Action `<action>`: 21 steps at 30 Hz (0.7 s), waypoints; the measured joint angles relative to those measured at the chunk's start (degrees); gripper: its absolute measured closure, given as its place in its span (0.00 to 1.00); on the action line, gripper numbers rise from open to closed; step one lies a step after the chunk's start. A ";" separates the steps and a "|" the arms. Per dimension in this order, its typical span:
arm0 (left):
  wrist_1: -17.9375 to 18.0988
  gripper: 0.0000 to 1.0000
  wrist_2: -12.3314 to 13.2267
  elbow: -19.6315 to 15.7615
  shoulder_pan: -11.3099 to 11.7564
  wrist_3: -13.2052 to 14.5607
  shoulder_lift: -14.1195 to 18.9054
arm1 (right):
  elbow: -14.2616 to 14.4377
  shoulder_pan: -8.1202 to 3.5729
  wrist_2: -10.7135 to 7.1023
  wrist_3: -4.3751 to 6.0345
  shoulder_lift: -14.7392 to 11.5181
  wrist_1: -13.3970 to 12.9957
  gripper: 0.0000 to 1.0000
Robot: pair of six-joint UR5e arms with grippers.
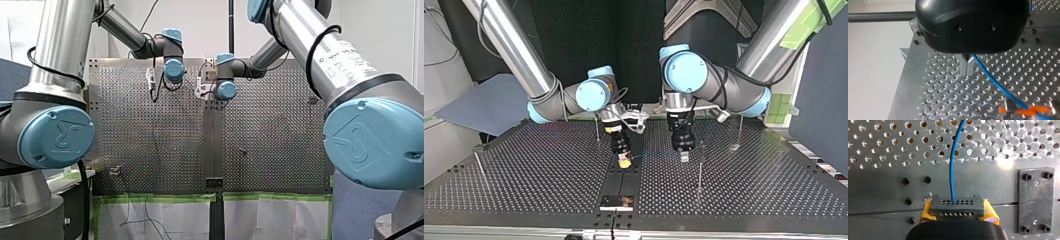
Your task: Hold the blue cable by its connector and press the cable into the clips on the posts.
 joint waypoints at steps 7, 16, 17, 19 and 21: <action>-0.30 0.99 -0.09 0.00 -1.16 -0.91 -0.58 | 0.48 -0.91 0.02 0.82 -0.03 2.64 1.00; -1.78 0.99 -0.69 -0.13 -3.70 -0.92 -3.51 | 4.20 -2.67 0.82 1.05 -0.05 3.89 1.00; -1.64 0.99 -0.70 -0.13 -3.98 -0.90 -3.93 | 4.73 -2.84 1.03 0.96 -0.06 3.82 1.00; -1.19 0.99 -0.72 -0.15 -4.59 -0.78 -5.02 | 5.90 -3.16 1.58 0.59 -0.07 3.66 1.00; -0.81 0.99 -0.73 -0.16 -5.07 -0.67 -5.90 | 6.93 -3.40 2.28 0.16 -0.07 3.56 1.00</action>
